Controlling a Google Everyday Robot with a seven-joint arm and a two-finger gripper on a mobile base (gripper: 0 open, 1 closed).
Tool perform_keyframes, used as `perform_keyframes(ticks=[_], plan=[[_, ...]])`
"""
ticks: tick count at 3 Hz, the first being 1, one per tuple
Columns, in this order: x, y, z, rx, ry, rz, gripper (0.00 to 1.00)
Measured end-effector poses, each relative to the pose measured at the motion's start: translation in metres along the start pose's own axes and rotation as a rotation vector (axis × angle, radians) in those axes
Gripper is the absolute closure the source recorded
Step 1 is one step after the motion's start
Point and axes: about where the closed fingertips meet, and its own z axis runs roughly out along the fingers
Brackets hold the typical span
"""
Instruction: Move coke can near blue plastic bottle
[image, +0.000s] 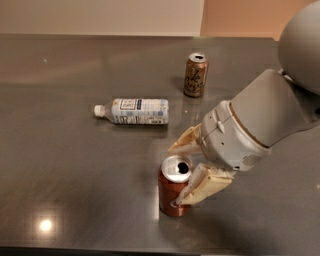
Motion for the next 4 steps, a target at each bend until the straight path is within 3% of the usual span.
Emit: perform_keyframes(ticks=[2, 3, 4], plan=[[-0.004, -0.029, -0.032, 0.070, 0.020, -0.001, 0.88], [-0.006, -0.064, -0.057, 0.140, 0.052, 0.024, 1.00], [-0.008, -0.096, -0.069, 0.174, 0.055, 0.051, 1.00]])
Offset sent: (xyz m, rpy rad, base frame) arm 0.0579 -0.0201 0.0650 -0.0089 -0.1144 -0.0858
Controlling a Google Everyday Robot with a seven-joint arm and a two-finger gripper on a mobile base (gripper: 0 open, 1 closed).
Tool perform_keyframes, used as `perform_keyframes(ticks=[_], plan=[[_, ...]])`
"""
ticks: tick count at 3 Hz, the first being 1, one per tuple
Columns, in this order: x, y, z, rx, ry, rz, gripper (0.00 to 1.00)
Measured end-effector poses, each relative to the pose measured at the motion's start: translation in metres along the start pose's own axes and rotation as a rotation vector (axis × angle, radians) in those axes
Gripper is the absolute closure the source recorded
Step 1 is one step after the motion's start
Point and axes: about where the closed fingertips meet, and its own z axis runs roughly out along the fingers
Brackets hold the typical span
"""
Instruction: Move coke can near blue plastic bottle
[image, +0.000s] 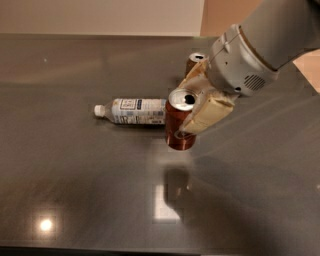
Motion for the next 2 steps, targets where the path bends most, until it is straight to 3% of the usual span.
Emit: perform_keyframes(ticks=[2], plan=[[0.018, -0.041, 0.023, -0.024, 0.006, 0.092, 1.00]])
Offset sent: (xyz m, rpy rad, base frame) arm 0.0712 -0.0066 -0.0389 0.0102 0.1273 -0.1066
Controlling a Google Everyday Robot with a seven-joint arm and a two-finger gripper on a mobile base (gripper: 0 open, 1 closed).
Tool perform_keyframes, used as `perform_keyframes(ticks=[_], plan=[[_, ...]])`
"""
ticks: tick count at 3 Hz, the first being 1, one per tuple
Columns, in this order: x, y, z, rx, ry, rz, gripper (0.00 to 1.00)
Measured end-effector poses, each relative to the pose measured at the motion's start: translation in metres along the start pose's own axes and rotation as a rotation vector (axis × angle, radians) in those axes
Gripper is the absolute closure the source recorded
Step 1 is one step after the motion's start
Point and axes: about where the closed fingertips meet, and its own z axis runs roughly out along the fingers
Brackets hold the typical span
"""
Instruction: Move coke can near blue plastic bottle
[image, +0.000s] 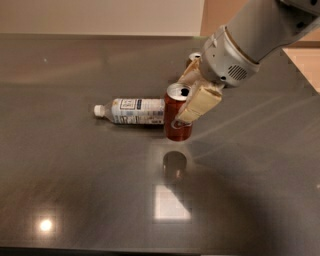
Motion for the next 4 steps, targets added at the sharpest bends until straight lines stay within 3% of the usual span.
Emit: perform_keyframes(ticks=[1, 3, 4], plan=[[0.014, -0.009, 0.015, -0.021, 0.001, 0.043, 1.00], [0.028, -0.019, 0.036, -0.036, -0.019, 0.069, 1.00], [0.029, -0.024, 0.039, -0.023, -0.022, 0.065, 0.83]])
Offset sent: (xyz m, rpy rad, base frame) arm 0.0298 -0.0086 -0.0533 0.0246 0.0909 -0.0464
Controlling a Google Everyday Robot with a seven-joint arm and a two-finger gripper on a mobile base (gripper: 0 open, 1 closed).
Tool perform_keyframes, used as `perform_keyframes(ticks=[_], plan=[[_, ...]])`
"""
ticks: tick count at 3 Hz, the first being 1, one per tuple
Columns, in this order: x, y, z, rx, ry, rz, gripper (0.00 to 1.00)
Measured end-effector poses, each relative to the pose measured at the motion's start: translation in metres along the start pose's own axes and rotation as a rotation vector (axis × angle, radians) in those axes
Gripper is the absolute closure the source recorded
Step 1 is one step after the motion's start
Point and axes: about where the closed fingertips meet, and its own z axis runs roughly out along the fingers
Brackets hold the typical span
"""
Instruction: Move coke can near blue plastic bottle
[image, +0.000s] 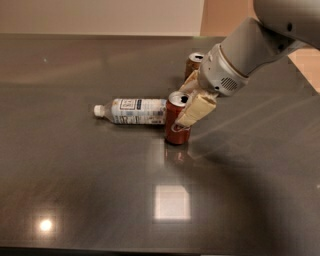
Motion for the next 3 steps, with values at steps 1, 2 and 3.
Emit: perform_keyframes(ticks=[1, 2, 3], plan=[[0.0016, -0.0039, 0.0014, 0.009, -0.003, -0.002, 0.59], [0.0000, -0.0029, 0.0015, 0.008, -0.003, -0.005, 0.35], [-0.0015, -0.0021, 0.0015, 0.008, -0.002, -0.008, 0.12]])
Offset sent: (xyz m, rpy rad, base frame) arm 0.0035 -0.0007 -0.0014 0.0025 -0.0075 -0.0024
